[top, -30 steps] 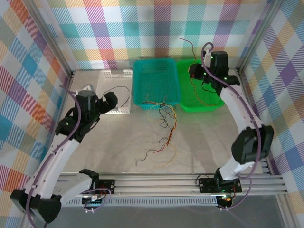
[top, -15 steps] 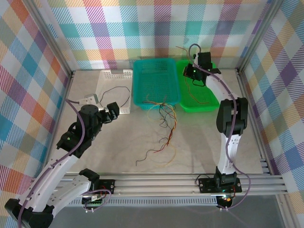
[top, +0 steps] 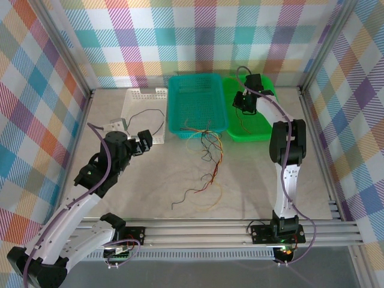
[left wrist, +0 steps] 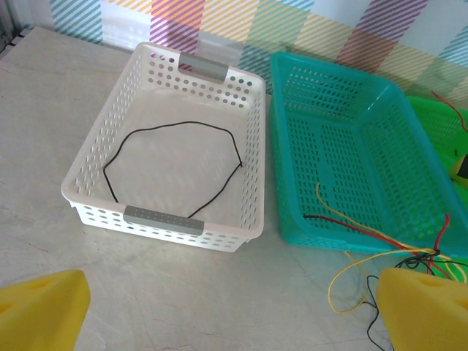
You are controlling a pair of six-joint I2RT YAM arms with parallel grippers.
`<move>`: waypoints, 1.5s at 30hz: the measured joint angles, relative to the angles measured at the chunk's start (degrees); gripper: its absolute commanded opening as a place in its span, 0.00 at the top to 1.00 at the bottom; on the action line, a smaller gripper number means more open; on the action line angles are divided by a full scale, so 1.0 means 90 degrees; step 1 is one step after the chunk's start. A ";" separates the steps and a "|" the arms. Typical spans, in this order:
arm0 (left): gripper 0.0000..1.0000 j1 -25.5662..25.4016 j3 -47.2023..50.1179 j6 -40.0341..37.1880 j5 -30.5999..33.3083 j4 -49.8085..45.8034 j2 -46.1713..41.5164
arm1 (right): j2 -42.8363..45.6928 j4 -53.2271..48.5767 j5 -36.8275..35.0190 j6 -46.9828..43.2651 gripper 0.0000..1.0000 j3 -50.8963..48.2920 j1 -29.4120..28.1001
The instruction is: Untangle the cables
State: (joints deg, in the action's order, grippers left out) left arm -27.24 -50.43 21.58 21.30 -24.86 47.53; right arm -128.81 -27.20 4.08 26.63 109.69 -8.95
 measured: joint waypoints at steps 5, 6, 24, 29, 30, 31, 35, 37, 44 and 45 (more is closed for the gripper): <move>0.00 -0.0002 0.0000 -0.0005 0.0000 -0.0002 0.0010 | 0.0053 -0.0231 0.0022 0.0107 0.64 0.0359 0.0000; 0.00 -0.0002 0.0000 -0.0002 -0.0002 -0.0002 0.0017 | 0.0117 -0.0274 0.0029 0.0155 0.62 0.0364 0.0000; 0.00 -0.0032 -0.0002 -0.0024 -0.0095 -0.0007 0.0136 | 0.4102 0.0665 0.0814 -0.0039 0.36 -0.3793 -0.1219; 0.00 -0.0053 -0.0007 -0.0024 -0.0143 -0.0007 0.0189 | 0.5173 0.1195 0.0561 -0.0257 0.33 -0.5795 -0.1804; 0.00 -0.0053 -0.0007 -0.0024 -0.0143 -0.0007 0.0192 | 0.5362 0.1333 0.0466 -0.0282 0.33 -0.6183 -0.1870; 0.00 -0.0053 -0.0007 -0.0024 -0.0143 -0.0007 0.0192 | 0.5469 0.1409 0.0423 -0.0306 0.33 -0.6414 -0.1906; 0.00 -0.0053 -0.0007 -0.0024 -0.0175 -0.0007 0.0228 | 0.5552 0.1751 0.0206 -0.0425 0.33 -0.6934 -0.2023; 0.00 -0.0058 -0.0007 -0.0024 -0.0192 -0.0007 0.0262 | 0.5452 0.1994 0.0107 -0.0515 0.33 -0.6955 -0.2089; 0.00 -0.0102 -0.0007 -0.0051 -0.0160 -0.0012 0.0291 | 0.4466 0.3157 -0.0306 -0.0850 0.35 -0.6955 -0.2217; 0.00 -0.0119 -0.0007 -0.0053 -0.0131 -0.0019 0.0294 | 0.4257 0.3344 -0.0347 -0.0886 0.36 -0.6955 -0.2217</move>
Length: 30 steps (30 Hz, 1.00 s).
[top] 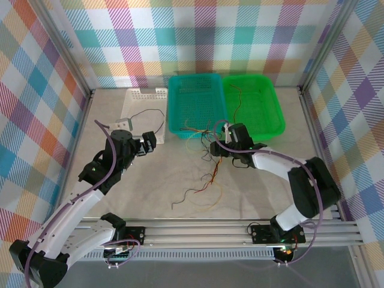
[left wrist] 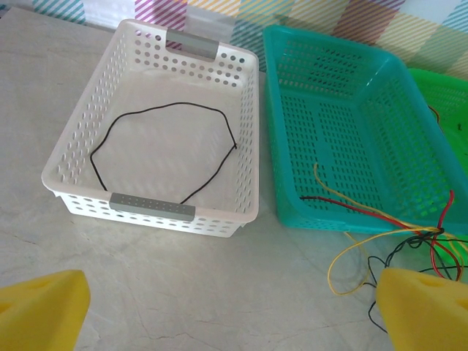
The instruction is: Untangle the cables
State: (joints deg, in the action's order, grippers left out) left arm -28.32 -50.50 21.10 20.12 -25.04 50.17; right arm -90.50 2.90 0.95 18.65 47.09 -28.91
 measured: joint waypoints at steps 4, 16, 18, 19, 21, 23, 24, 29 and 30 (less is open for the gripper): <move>0.00 -0.0049 0.0000 -0.0046 0.0034 -0.0010 0.0019 | -0.0527 0.0461 -0.0063 -0.0087 0.47 0.0000 0.0000; 0.00 -0.0061 0.0000 -0.0138 0.0063 -0.0029 0.0138 | 0.0583 0.0862 0.0155 -0.0223 1.00 -0.0330 -0.0163; 0.00 -0.0061 0.0000 -0.0138 0.0058 -0.0029 0.0138 | 0.1105 0.0852 0.0284 -0.0250 1.00 -0.0425 -0.0238; 0.00 -0.0061 -0.0002 -0.0138 0.0039 -0.0027 0.0136 | 0.1409 0.0855 0.0386 -0.0272 1.00 -0.0461 -0.0277; 0.00 -0.0061 -0.0017 -0.0138 -0.0063 -0.0024 0.0126 | 0.2016 0.0867 0.0639 -0.0277 1.00 -0.0544 -0.0323; 0.00 -0.0061 -0.0049 -0.0109 -0.0299 0.0005 0.0090 | 0.2504 0.0860 0.0957 -0.0272 1.00 -0.0597 -0.0342; 0.00 -0.0061 -0.0061 -0.0080 -0.0471 0.0044 0.0063 | 0.2732 0.0843 0.1151 -0.0265 1.00 -0.0607 -0.0340; 0.00 -0.0272 -0.0187 0.0338 -0.1613 0.0367 -0.0002 | 0.3395 0.0758 0.1931 -0.0107 1.00 -0.0607 -0.0340; 0.00 -0.0393 -0.0211 0.0415 -0.1824 0.0444 0.0002 | 0.3449 0.0716 0.2047 -0.0073 1.00 -0.0607 -0.0340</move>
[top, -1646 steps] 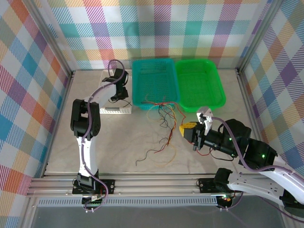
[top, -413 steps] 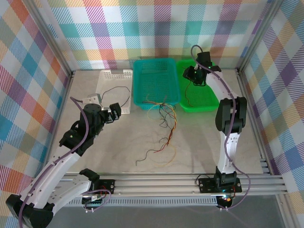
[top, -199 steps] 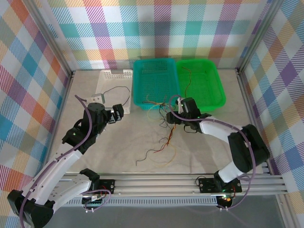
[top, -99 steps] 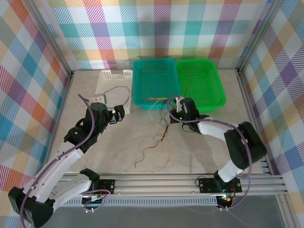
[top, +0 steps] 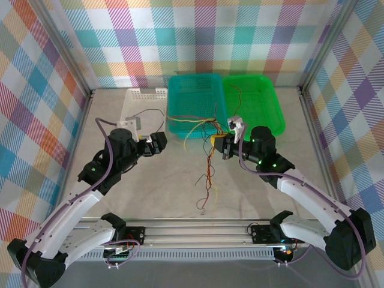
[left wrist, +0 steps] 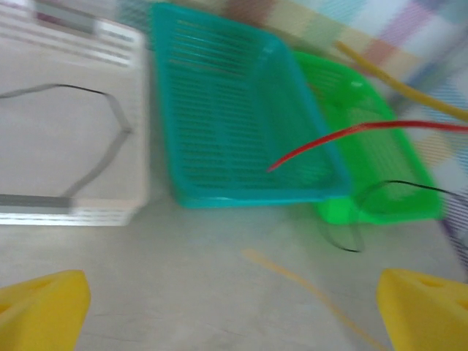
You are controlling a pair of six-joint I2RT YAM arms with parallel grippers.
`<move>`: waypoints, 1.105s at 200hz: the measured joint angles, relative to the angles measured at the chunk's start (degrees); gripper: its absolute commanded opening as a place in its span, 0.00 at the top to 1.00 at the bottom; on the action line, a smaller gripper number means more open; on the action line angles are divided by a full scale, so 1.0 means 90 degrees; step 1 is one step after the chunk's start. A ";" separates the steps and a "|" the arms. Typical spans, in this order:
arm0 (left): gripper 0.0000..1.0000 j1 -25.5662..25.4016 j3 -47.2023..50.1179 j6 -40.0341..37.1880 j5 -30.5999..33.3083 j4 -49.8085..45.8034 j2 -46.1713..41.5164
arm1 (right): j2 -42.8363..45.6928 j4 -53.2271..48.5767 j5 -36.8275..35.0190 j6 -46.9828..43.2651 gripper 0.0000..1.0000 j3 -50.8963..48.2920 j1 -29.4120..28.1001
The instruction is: Untangle the cables
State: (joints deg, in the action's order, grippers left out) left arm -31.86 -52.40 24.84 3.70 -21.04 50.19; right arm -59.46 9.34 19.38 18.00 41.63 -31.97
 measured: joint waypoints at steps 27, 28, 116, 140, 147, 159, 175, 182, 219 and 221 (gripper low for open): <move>0.00 -0.0573 0.0015 0.0481 -0.0865 0.0559 -0.0002 | 0.0073 -0.0151 0.0415 0.0148 1.00 0.0000 0.0000; 0.00 -0.0612 0.0029 0.0503 -0.0903 0.0610 -0.0002 | 0.0073 -0.0155 0.0425 0.0155 1.00 0.0000 0.0000; 0.09 -0.2795 0.0381 0.0585 -0.1071 0.1819 0.1093 | 0.0080 -0.0160 0.1141 0.0784 1.00 0.0000 0.0000; 0.21 -0.2909 0.0381 0.0437 -0.0780 0.1812 0.1401 | 0.0107 -0.0160 0.1265 0.0911 1.00 0.0000 0.0000; 0.23 -0.2909 0.0381 0.0435 -0.0692 0.1817 0.1450 | 0.0126 -0.0160 0.1290 0.0940 1.00 0.0000 0.0000; 0.24 -0.2909 0.0398 0.0430 -0.0534 0.1855 0.1474 | 0.0187 -0.0160 0.1316 0.0981 1.00 0.0000 0.0000; 0.26 -0.2909 0.0457 0.0449 -0.0328 0.1926 0.1469 | 0.0301 -0.0160 0.1358 0.1030 1.00 0.0000 0.0000; 0.29 -0.2909 0.0522 0.0461 -0.0216 0.1999 0.1460 | 0.0347 -0.0160 0.1377 0.1056 1.00 0.0000 0.0000; 0.41 -0.2914 0.0865 0.0619 0.0131 0.2414 0.1355 | 0.0410 -0.0151 0.1474 0.1146 1.00 0.0000 -0.0019; 0.41 -0.2917 0.0872 0.0617 0.0143 0.2436 0.1355 | 0.0410 -0.0146 0.1477 0.1151 1.00 0.0000 -0.0024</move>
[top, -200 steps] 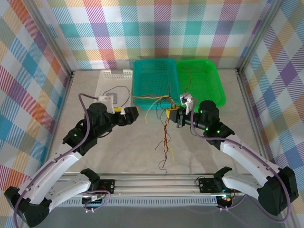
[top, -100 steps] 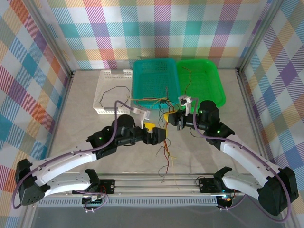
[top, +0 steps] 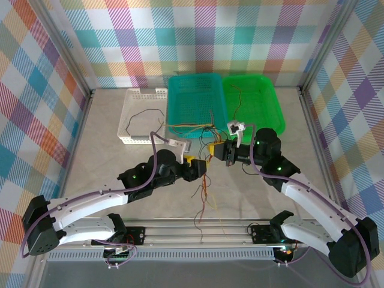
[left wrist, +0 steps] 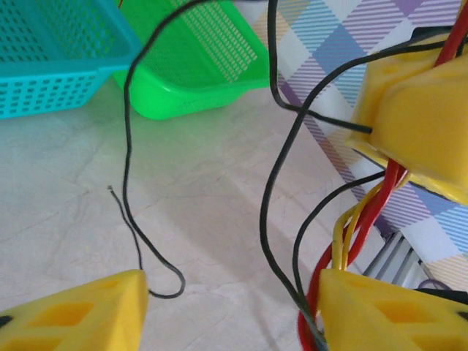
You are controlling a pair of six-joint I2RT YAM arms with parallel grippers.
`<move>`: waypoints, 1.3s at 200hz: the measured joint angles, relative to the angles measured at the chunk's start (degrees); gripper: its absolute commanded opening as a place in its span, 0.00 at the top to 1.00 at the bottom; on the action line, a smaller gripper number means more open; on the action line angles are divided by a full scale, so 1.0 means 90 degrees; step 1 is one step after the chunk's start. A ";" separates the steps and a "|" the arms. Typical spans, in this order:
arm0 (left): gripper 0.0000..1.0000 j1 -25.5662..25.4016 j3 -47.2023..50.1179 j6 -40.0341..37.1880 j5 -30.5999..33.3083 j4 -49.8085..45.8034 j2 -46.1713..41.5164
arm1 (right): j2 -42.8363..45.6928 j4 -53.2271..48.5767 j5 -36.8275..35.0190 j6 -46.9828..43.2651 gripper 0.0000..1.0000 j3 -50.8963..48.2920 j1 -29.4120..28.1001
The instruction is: Untangle the cables
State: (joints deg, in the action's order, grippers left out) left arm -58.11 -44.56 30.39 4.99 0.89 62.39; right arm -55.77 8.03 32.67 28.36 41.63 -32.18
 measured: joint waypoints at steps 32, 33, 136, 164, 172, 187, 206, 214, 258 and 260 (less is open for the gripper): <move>0.66 0.0000 0.0051 0.0109 0.0039 0.0357 0.0002 | -0.0007 0.0036 0.0056 0.0070 1.00 0.0000 -0.0034; 0.67 0.0000 0.0051 0.0104 0.0044 0.0362 0.0002 | -0.0007 0.0036 0.0061 0.0075 1.00 0.0000 -0.0036; 1.00 0.0000 0.0529 0.0342 0.0005 0.0974 0.0121 | -0.0272 -0.0019 0.0138 0.0279 0.94 -0.0078 -0.0100; 1.00 0.0000 0.0872 0.0364 0.0053 0.0984 -0.0141 | -0.0272 -0.0228 -0.0044 0.0279 0.98 -0.0138 -0.0100; 1.00 0.0000 0.0952 0.0369 0.0075 0.0979 -0.0233 | -0.0272 -0.0253 -0.0061 0.0279 1.00 -0.0192 -0.0100; 1.00 0.0000 0.1061 0.0401 0.0073 0.1025 -0.0342 | -0.0294 -0.0262 -0.0051 0.0284 1.00 -0.0284 -0.0100; 1.00 0.0000 0.1144 0.0483 0.0022 0.1105 -0.0369 | -0.0355 -0.0231 0.0041 0.0308 1.00 -0.0318 -0.0100; 1.00 0.0000 0.1166 0.0510 0.0002 0.1134 -0.0369 | -0.0367 -0.0209 0.0078 0.0311 1.00 -0.0318 -0.0100; 0.49 0.0000 0.1175 0.0559 -0.0180 0.1314 -0.0352 | -0.0408 0.0000 0.0386 0.0425 1.00 -0.0318 -0.0100; 0.47 0.0000 0.1175 0.0590 -0.0194 0.1326 -0.0345 | -0.0413 0.0002 0.0401 0.0427 1.00 -0.0318 -0.0100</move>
State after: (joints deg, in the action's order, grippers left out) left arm -58.11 -33.98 35.70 3.25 12.82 59.29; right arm -59.48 8.05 36.27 32.21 38.76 -33.08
